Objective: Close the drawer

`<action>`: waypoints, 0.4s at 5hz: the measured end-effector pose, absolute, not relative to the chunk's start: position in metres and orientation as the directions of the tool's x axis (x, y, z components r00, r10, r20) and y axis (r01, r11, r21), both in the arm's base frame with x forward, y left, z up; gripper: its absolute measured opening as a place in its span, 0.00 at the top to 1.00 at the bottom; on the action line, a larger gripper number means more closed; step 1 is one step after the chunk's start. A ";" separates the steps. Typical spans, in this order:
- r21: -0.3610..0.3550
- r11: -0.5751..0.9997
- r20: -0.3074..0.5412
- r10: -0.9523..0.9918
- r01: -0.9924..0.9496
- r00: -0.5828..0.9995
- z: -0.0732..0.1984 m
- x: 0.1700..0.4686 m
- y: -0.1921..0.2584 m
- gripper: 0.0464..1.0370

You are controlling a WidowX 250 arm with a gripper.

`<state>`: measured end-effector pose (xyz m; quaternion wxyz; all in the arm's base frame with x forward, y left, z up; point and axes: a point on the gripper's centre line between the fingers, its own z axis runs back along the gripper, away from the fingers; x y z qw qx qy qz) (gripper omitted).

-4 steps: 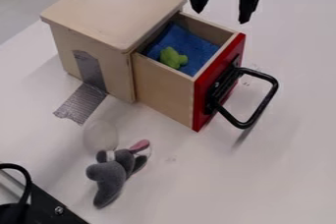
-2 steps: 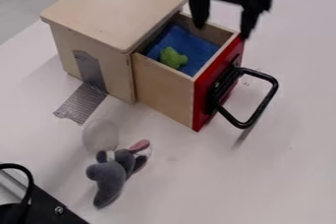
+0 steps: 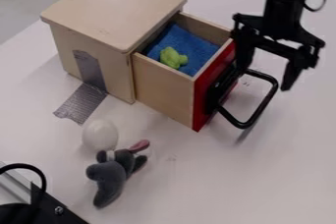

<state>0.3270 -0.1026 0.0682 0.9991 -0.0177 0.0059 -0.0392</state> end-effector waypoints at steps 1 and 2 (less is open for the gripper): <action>-0.020 0.996 -0.051 -0.089 0.088 0.995 0.048 0.328 -0.109 0.04; -0.005 0.997 -0.101 -0.081 0.081 0.992 0.022 0.333 -0.110 0.08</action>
